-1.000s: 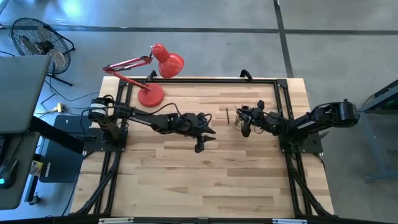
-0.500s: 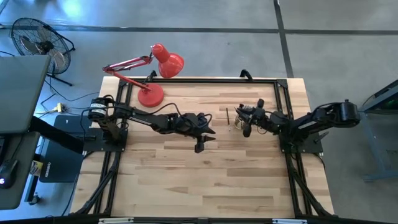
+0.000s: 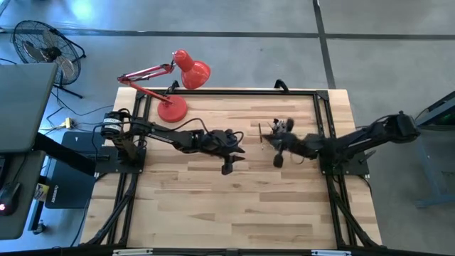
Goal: Put items in baskets/containers
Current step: Put the black brush into the gold holder
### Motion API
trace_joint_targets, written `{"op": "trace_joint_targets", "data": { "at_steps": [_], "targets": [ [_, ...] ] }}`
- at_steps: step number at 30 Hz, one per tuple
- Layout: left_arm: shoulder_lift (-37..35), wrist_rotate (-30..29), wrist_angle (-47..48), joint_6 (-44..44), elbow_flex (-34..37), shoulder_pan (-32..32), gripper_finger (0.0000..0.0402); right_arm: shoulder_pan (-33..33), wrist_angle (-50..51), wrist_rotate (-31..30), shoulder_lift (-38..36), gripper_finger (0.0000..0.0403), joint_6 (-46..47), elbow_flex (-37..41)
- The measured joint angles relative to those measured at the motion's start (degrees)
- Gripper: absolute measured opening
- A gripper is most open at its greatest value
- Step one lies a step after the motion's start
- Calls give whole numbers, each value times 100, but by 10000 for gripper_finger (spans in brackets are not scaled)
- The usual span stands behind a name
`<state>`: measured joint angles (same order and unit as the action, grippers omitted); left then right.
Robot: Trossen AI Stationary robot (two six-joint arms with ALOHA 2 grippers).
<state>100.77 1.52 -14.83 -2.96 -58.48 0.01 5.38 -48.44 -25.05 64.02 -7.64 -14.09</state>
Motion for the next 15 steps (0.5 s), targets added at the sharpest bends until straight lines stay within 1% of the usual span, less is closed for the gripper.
{"op": "trace_joint_targets", "data": {
  "at_steps": [2, 4, 6, 8, 9, 11, 15],
  "targets": [
    [0, 46, 253, 113, 0, 0, 130, 212, 1579, -209, -6, 1, 411, -687],
    [0, 95, 397, 122, 5, -2, 130, 360, 3475, -373, 57, 1, 1022, -1479],
    [-51, 98, 218, 110, 155, -2, 130, 492, 5108, -453, 243, 1, 1805, -2222],
    [-179, 107, -130, -25, 451, -2, 130, 632, 6284, -451, 505, 1, 2523, -2778],
    [-272, 105, -366, -68, 625, -2, 130, 718, 6708, -445, 662, 1, 2802, -2998],
    [-629, 49, -681, -180, 1064, -2, 130, 898, 7157, -444, 980, 1, 3195, -3288],
    [-1439, -239, -1317, -332, 1872, -2, 130, 1276, 7415, -437, 1594, 0, 3911, -3541]
  ]
}}
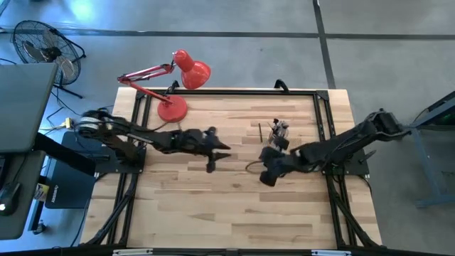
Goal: Put items in baskets/containers
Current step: Put the black brush into the gold holder
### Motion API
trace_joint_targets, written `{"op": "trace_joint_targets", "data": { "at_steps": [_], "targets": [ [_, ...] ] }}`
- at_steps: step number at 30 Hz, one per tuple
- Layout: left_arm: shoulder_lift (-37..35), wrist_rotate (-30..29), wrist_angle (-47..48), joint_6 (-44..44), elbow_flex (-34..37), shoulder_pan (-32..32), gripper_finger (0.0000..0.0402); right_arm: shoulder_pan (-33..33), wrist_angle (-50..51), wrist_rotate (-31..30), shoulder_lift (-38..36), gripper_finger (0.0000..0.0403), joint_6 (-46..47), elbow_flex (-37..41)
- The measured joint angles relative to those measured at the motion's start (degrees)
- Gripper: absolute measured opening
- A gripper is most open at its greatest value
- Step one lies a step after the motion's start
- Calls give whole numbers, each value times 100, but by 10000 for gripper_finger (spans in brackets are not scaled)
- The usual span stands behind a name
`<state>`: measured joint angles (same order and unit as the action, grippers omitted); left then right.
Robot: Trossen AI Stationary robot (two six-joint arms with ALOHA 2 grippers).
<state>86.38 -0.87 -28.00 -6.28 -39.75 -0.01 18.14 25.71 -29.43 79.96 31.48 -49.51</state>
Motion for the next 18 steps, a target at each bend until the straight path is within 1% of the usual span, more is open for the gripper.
{"op": "trace_joint_targets", "data": {
  "at_steps": [4, 6, 9, 18],
  "targets": [
    [-574, 18, -410, -69, 587, 0, 130, 348, 451, -111, 451, 0, 1354, -139],
    [-756, 24, -386, -137, 772, 0, 130, 514, 581, -386, 679, 0, 2080, -140],
    [-792, 28, -406, -151, 806, 0, 130, 721, 561, -863, 1064, 0, 2940, -130],
    [-790, 54, -296, -146, 807, 0, 130, 981, 492, -1850, 2480, 0, 4537, -122]
  ]
}}
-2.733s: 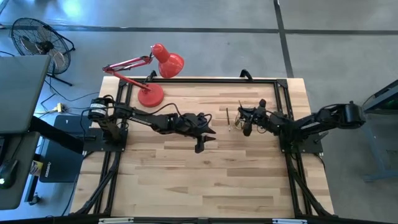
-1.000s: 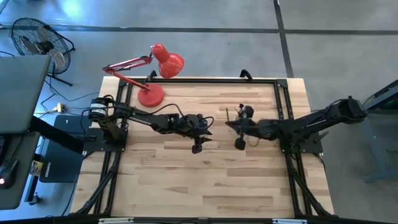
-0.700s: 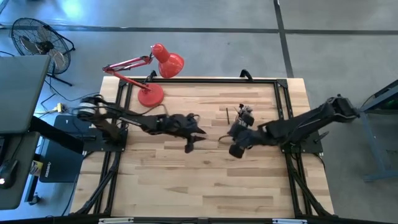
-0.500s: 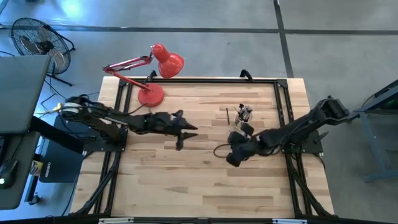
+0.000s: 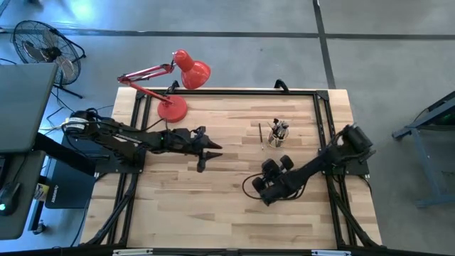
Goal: Put items in baskets/containers
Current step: Put the black brush into the gold holder
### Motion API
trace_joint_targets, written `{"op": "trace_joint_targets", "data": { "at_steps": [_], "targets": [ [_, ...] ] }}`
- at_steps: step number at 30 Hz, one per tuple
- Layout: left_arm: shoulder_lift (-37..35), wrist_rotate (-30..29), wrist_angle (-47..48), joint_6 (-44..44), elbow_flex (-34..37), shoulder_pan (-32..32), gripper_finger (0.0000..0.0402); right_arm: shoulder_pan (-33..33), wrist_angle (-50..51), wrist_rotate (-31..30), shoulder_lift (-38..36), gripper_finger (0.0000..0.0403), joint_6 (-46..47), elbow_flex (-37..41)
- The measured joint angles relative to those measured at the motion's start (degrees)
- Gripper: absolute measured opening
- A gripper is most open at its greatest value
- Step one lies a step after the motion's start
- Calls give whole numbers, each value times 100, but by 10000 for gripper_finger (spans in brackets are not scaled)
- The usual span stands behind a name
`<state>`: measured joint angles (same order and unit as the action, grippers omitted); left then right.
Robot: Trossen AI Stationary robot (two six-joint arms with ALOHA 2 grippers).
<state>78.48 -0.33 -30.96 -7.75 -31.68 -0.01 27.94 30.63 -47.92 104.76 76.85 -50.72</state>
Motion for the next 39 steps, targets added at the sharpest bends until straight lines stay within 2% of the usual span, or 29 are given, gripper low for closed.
{"op": "trace_joint_targets", "data": {
  "at_steps": [5, 15, 20, 25, 30, 36, 39],
  "targets": [
    [0, 237, 0, 2, 0, -1, 130, -101, -132, -162, 337, 14, 330, -1],
    [0, 237, 24, -2, 0, -2, 130, -647, -337, -187, 454, 100, 278, -2],
    [0, 235, 24, -2, 0, -2, 130, -1106, -637, -64, 460, 121, 268, -2],
    [1, 235, 21, -8, 0, -2, 130, -1476, -1005, 239, 443, 123, 203, -9],
    [2, 239, 21, -38, 0, -2, 130, -1635, -1027, 282, 440, 122, 169, -13],
    [2, 242, 20, -71, 0, -2, 130, -1713, -908, 376, 357, 100, 172, -10],
    [2, 250, 21, -139, 0, -2, 130, -1719, -723, 668, 187, 87, 135, -6]
  ]
}}
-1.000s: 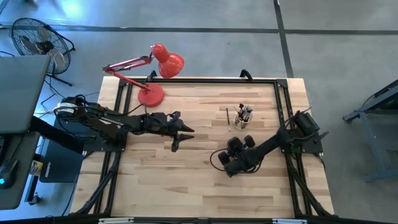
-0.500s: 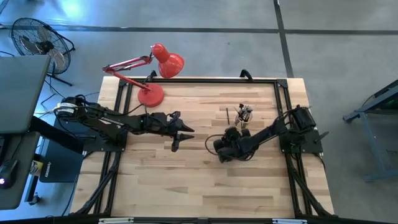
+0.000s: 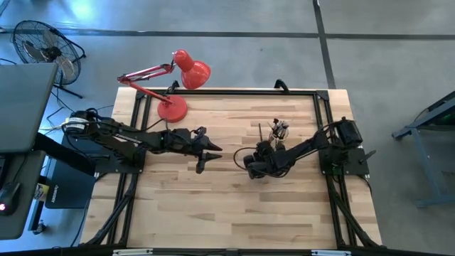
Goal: Put items in baskets/containers
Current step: Put the black brush into the gold holder
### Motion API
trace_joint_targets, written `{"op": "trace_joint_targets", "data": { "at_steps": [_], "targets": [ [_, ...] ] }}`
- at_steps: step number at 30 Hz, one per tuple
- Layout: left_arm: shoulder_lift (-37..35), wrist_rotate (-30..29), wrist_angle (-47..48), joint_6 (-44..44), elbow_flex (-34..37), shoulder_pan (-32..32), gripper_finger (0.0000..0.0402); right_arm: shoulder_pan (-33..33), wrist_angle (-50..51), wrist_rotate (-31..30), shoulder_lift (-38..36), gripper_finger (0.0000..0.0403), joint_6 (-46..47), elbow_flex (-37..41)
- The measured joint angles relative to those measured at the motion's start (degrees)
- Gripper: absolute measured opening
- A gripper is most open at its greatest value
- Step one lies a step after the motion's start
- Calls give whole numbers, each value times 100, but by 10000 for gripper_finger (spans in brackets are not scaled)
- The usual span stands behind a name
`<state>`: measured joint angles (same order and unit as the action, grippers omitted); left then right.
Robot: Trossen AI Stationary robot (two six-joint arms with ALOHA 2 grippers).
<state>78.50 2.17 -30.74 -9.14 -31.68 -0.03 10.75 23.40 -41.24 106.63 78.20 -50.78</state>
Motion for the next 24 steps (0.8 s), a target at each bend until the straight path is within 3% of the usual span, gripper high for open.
{"op": "trace_joint_targets", "data": {
  "at_steps": [8, 19, 24],
  "targets": [
    [2, 0, 33, -16, 0, 0, 130, 21, 1115, 794, -439, 76, 616, 11],
    [2, 22, 37, -16, 0, 0, 130, -4, 1054, 716, -443, 131, 668, 11],
    [2, 22, 37, -16, 0, 0, 130, -34, 1054, 405, -448, 148, 536, 11]
  ]
}}
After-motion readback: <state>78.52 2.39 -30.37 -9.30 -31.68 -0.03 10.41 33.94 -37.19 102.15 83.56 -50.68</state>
